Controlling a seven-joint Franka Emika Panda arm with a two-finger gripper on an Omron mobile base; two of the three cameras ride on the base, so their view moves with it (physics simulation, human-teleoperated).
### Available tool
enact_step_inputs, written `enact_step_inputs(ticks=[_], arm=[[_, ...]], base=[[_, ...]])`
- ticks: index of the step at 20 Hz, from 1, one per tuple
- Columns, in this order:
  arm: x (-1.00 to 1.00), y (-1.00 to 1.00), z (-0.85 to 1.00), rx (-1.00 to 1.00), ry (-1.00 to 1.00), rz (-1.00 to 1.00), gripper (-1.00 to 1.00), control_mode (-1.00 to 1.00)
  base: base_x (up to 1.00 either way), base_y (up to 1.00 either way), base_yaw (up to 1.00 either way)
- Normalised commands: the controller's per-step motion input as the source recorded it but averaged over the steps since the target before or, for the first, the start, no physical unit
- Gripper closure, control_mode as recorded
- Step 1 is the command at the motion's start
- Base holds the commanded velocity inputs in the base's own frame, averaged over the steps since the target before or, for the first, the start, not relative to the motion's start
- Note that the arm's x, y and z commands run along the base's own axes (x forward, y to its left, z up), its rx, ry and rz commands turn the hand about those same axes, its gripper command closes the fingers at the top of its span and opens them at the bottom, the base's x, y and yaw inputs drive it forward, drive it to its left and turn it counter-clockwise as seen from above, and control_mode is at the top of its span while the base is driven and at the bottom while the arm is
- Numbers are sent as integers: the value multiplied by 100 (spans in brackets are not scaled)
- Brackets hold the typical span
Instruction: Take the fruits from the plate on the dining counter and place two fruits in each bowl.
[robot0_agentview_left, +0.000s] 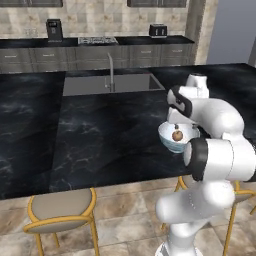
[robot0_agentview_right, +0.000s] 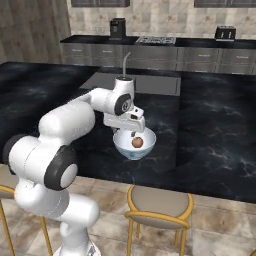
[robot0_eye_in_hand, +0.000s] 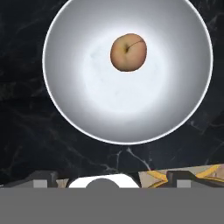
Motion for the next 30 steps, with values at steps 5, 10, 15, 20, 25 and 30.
enact_step_inputs(ticks=[5,10,15,20,25,30], arm=[[-72,36,33,0,0,0,-100,-100],[-36,48,40,0,-2,0,-100,-100],[-18,17,22,-1,-3,0,-100,-100],[-14,0,16,0,0,0,-100,-100],[-6,0,0,0,-1,0,-100,100],[0,0,0,0,0,0,-100,100]], base=[[0,0,0],[0,0,0],[0,0,0],[0,0,0],[-7,0,0],[-90,5,0]])
